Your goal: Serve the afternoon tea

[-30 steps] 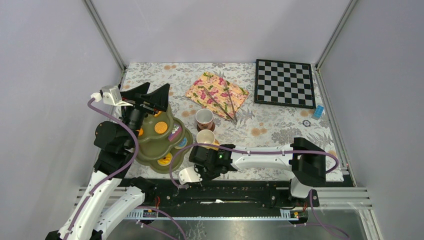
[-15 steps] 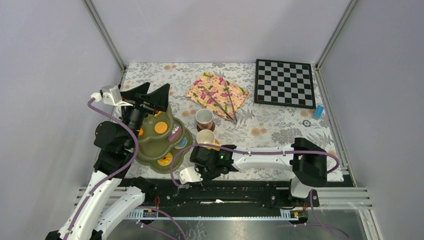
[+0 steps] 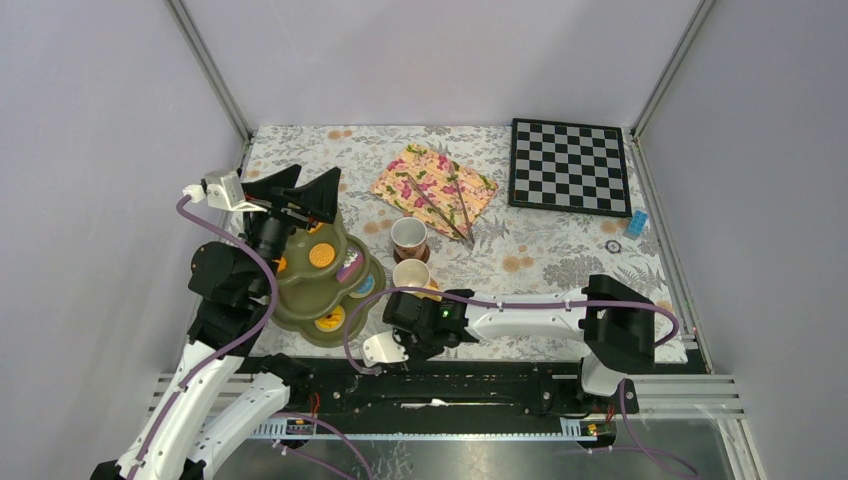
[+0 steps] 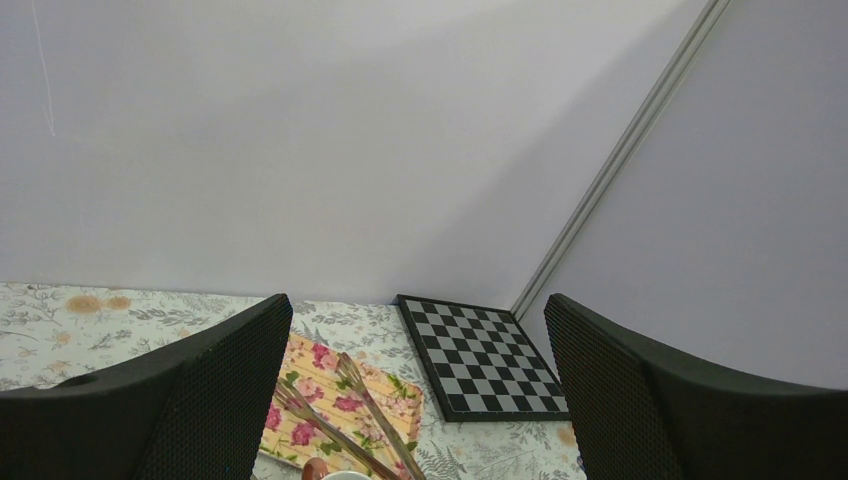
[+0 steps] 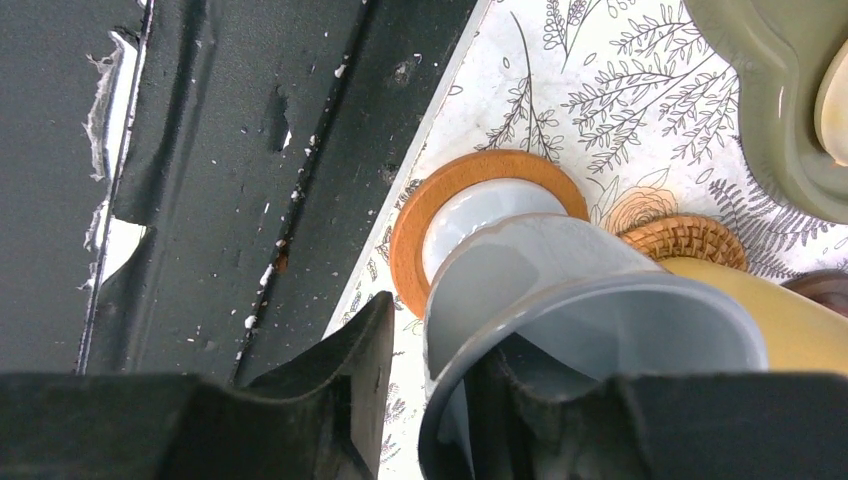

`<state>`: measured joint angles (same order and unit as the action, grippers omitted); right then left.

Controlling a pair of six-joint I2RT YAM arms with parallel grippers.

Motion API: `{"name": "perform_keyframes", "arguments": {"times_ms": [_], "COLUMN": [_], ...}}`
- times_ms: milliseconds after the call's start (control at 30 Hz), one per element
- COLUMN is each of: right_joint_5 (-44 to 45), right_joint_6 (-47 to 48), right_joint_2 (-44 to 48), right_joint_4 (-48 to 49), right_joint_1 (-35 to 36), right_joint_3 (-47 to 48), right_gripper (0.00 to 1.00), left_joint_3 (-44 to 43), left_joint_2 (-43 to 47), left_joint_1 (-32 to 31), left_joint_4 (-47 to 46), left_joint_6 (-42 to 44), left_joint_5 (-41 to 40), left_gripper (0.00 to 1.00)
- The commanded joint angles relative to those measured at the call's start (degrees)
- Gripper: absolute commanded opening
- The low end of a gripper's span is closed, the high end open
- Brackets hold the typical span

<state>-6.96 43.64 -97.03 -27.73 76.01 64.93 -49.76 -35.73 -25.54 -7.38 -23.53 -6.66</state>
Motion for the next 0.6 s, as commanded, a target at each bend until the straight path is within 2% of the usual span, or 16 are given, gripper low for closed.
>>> {"name": "perform_keyframes", "arguments": {"times_ms": [0, 433, 567], "right_joint_5": [-0.5, -0.8, -1.2], "right_joint_6": [-0.8, -2.1, -2.8], "right_joint_2": [2.4, 6.2, 7.6], "right_joint_4": [0.1, -3.0, -3.8], "right_joint_1": [0.0, -0.2, -0.3], "right_joint_3": [-0.2, 2.4, 3.2], "right_gripper": [0.4, 0.59, 0.71], "left_joint_3": [-0.5, -0.5, -0.6], "left_joint_2": [-0.1, -0.4, -0.4], "left_joint_1": [0.3, 0.3, 0.3], "left_joint_4": [-2.5, -2.5, -2.5], "left_joint_6": [0.8, 0.8, 0.8], "left_joint_5": [0.6, 1.0, 1.1], "left_gripper": [0.99, 0.99, 0.99]}}
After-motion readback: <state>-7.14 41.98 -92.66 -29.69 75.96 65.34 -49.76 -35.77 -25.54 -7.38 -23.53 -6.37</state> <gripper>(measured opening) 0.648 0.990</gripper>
